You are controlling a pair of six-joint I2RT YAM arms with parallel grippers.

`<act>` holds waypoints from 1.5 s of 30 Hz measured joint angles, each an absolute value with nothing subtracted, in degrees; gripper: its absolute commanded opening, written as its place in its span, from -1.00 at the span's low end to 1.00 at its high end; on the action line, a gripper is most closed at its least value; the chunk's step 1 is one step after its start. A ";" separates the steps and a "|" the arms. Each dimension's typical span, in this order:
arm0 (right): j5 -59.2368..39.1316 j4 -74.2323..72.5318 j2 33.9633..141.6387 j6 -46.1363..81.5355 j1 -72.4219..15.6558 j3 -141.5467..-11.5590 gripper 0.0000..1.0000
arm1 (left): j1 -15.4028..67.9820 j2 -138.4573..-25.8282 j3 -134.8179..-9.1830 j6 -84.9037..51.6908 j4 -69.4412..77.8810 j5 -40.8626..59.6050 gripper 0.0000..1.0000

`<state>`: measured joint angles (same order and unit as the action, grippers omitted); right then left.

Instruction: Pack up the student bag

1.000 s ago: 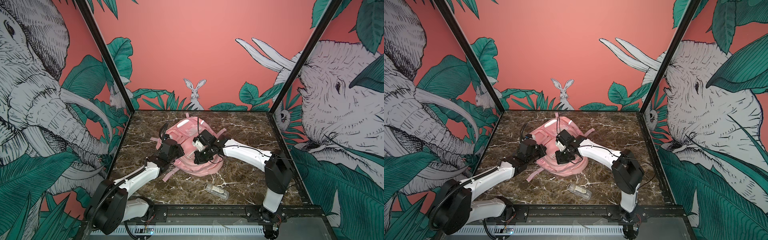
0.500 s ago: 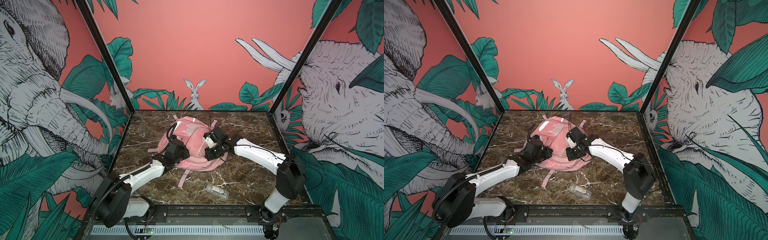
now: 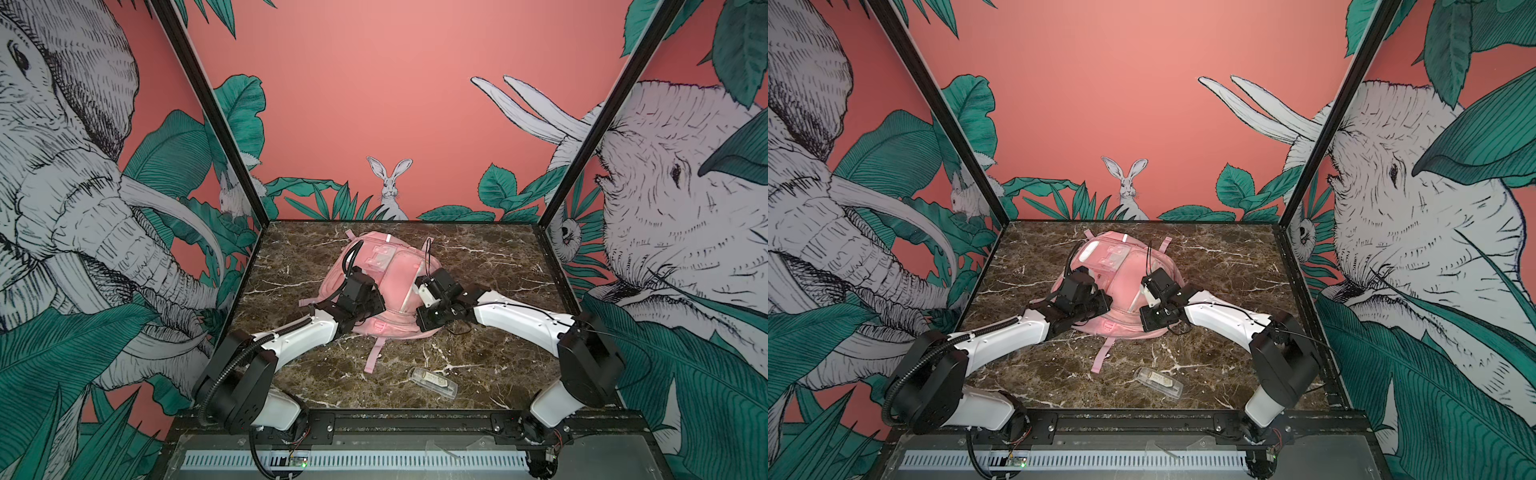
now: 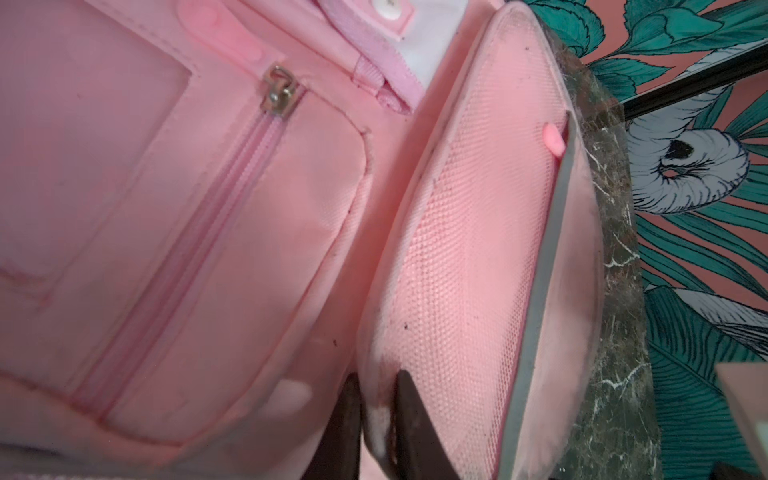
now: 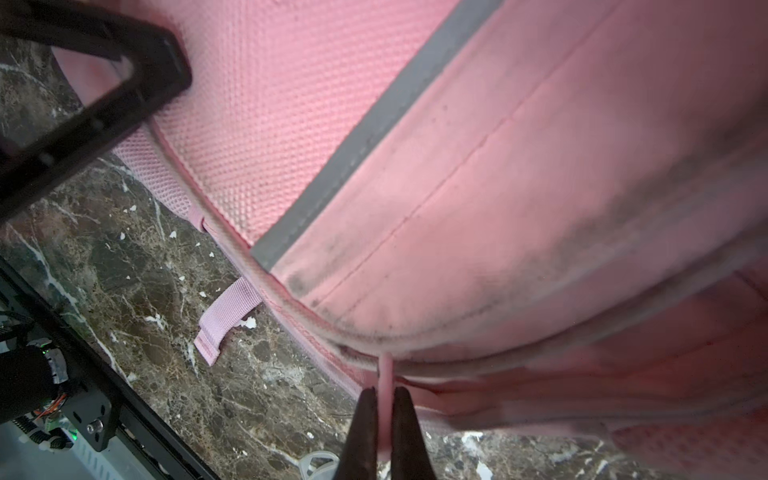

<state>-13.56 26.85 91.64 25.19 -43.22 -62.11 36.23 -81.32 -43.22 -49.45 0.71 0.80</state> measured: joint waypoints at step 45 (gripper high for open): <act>-8.19 24.58 95.70 21.04 -43.44 -63.46 -0.93 | 36.25 -81.43 -44.95 -48.14 -0.51 1.06 -0.72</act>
